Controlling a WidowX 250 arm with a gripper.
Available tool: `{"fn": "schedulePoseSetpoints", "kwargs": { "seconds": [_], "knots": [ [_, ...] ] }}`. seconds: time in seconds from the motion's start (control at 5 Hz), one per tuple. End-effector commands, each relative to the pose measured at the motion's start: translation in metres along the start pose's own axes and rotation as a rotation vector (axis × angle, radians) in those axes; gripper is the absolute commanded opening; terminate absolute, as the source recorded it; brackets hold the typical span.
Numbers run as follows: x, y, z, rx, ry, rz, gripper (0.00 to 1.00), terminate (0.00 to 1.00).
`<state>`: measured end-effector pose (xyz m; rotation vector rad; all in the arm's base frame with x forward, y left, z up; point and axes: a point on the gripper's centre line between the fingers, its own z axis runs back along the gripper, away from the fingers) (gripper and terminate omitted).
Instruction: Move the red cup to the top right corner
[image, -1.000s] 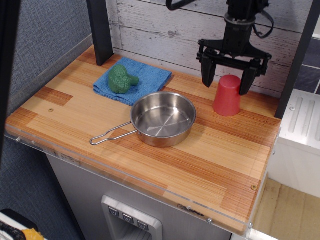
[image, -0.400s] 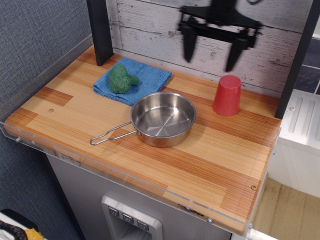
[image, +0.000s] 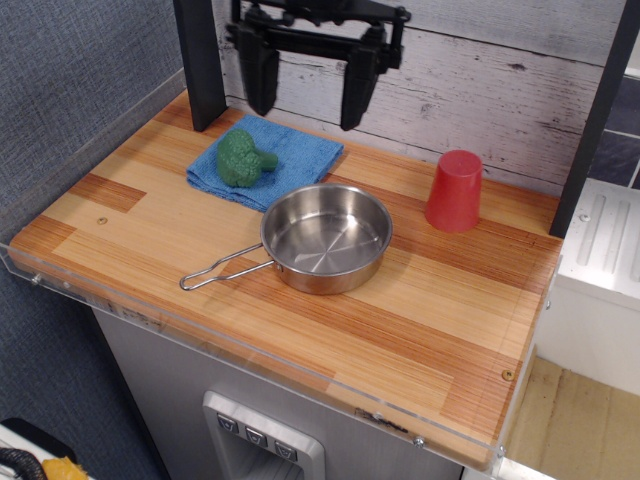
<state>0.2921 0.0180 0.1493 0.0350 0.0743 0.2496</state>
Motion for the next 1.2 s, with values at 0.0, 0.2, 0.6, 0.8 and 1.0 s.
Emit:
{"fn": "schedulePoseSetpoints", "kwargs": {
  "seconds": [0.0, 0.2, 0.6, 0.8, 1.0],
  "knots": [
    [-0.026, 0.028, 0.011, -0.111, -0.084, 0.067, 1.00, 0.00],
    [-0.034, 0.018, 0.015, -0.091, -0.095, 0.058, 1.00, 0.00],
    [-0.066, -0.014, 0.016, -0.098, -0.117, 0.006, 1.00, 0.00],
    [-0.066, -0.014, 0.016, -0.098, -0.117, 0.006, 1.00, 0.00],
    [-0.066, -0.014, 0.016, -0.098, -0.117, 0.006, 1.00, 1.00]
  ]
}}
